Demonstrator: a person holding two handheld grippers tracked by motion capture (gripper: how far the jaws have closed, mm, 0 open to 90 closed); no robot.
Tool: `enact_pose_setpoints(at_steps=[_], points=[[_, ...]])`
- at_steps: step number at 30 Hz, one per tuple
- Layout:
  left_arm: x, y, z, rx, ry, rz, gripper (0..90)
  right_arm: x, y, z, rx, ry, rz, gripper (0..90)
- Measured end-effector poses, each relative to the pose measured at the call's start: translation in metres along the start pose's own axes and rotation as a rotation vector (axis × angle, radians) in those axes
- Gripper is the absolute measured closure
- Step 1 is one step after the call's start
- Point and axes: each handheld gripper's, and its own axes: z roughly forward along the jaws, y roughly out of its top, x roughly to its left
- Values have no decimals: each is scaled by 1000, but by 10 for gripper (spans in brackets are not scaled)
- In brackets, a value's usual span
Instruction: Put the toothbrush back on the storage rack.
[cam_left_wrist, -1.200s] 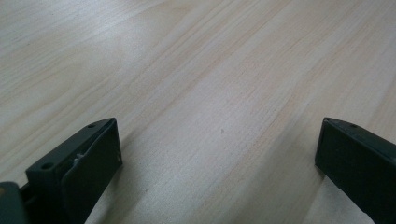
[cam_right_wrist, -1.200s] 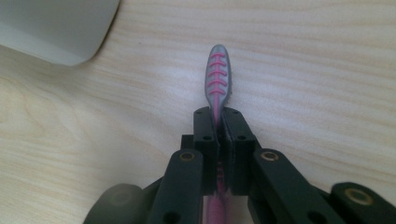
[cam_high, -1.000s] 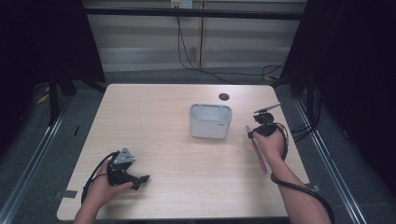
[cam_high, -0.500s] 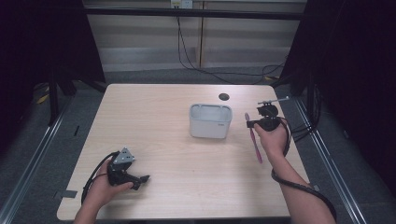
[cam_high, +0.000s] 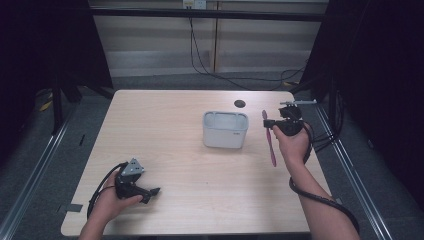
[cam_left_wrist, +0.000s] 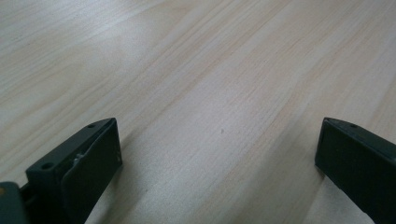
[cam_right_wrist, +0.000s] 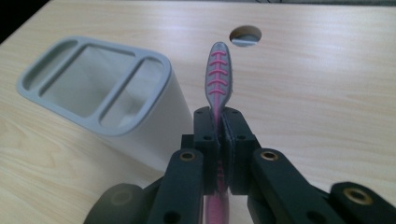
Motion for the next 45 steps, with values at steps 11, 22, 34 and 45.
enact_pose_setpoints(at_steps=[11, 22, 34, 45], points=[[0, 0, 0, 0, 0, -1, 0, 5, 11, -10, -133, 27, -1, 857], [0, 0, 0, -3, -2, 0, 0, 17, 22, -16, -225, 36, -25, 857], [0, 0, 0, -5, -2, 1, 0, 24, 35, -20, -316, 64, -36, 857], [0, 0, 0, -2, -1, -1, 0, 27, 41, -25, -392, 77, -43, 857]])
